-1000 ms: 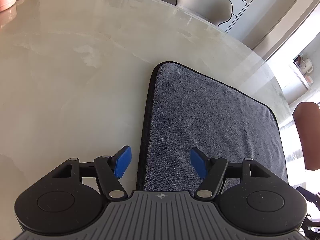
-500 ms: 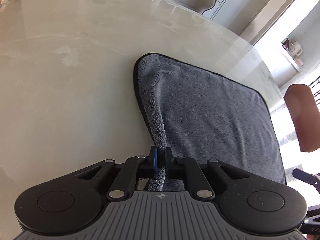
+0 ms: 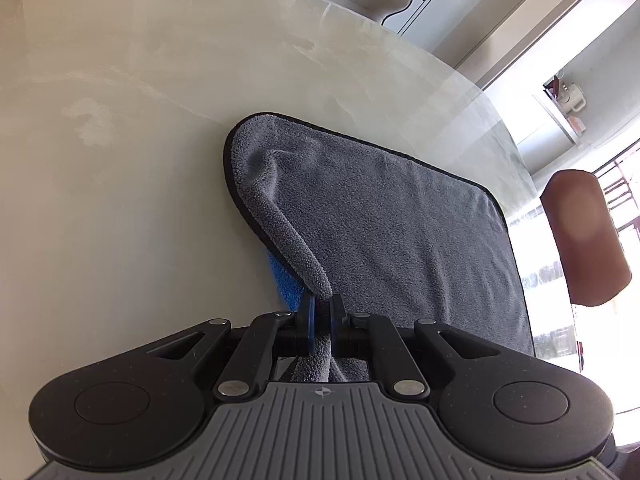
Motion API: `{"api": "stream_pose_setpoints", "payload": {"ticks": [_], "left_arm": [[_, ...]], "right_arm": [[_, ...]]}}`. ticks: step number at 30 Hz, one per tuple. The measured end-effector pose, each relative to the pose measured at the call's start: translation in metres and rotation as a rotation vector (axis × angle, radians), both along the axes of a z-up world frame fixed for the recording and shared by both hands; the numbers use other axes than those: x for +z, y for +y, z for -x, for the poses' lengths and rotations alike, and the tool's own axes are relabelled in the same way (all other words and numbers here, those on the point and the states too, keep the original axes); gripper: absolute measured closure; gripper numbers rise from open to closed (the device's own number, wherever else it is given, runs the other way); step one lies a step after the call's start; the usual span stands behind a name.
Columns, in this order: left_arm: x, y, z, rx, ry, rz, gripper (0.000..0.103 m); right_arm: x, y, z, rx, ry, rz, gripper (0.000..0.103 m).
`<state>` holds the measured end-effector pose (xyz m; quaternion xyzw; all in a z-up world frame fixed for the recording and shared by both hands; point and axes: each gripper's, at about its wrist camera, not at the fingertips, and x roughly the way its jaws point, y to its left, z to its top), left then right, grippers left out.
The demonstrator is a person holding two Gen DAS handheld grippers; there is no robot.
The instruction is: Fold towel
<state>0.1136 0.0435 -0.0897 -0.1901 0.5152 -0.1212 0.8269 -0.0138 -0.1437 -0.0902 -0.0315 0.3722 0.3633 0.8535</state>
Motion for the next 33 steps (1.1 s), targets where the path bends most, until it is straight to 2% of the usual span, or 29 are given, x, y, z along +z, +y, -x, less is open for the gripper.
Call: {"api": "stream_pose_setpoints", "payload": {"ticks": [1, 3, 6, 9, 11, 13, 15, 17, 19, 21, 27, 33], "left_arm": [[0.0, 0.0, -0.001, -0.003, 0.003, -0.001, 0.097], [0.0, 0.0, -0.002, -0.01, 0.01, -0.001, 0.097], [0.0, 0.003, -0.004, -0.012, 0.02, 0.006, 0.097], [-0.001, 0.007, -0.004, -0.005, 0.029, 0.021, 0.097], [-0.002, 0.009, -0.004, 0.0, 0.034, 0.029, 0.097], [-0.003, 0.01, -0.004, -0.001, 0.041, 0.025, 0.096], [-0.006, 0.013, -0.005, -0.002, 0.048, 0.018, 0.093], [-0.007, 0.019, -0.007, 0.009, 0.047, 0.033, 0.087], [-0.007, 0.023, -0.01, 0.024, 0.044, 0.043, 0.068], [-0.007, 0.031, -0.016, 0.051, 0.035, 0.051, 0.054], [-0.015, 0.057, -0.046, 0.161, 0.065, 0.119, 0.043], [-0.02, 0.061, -0.074, 0.198, 0.092, 0.163, 0.041]], "right_arm": [[-0.002, 0.006, -0.002, 0.018, 0.004, -0.004, 0.027], [-0.008, 0.017, -0.007, 0.038, 0.025, 0.018, 0.036], [-0.019, 0.032, -0.014, 0.038, 0.024, 0.075, 0.037], [-0.022, 0.038, -0.018, 0.02, 0.014, 0.079, 0.038], [-0.024, 0.04, -0.02, 0.029, 0.006, 0.084, 0.054], [-0.026, 0.041, -0.021, 0.042, 0.004, 0.093, 0.083], [-0.026, 0.036, -0.023, 0.033, 0.016, 0.086, 0.091], [-0.024, 0.026, -0.027, 0.005, 0.048, 0.04, 0.092], [-0.018, 0.02, -0.028, -0.007, 0.056, 0.009, 0.093], [-0.013, 0.014, -0.027, -0.015, 0.061, -0.015, 0.093], [0.006, -0.015, -0.027, -0.04, 0.108, -0.122, 0.093], [0.018, -0.038, -0.036, -0.067, 0.125, -0.197, 0.092]]}}
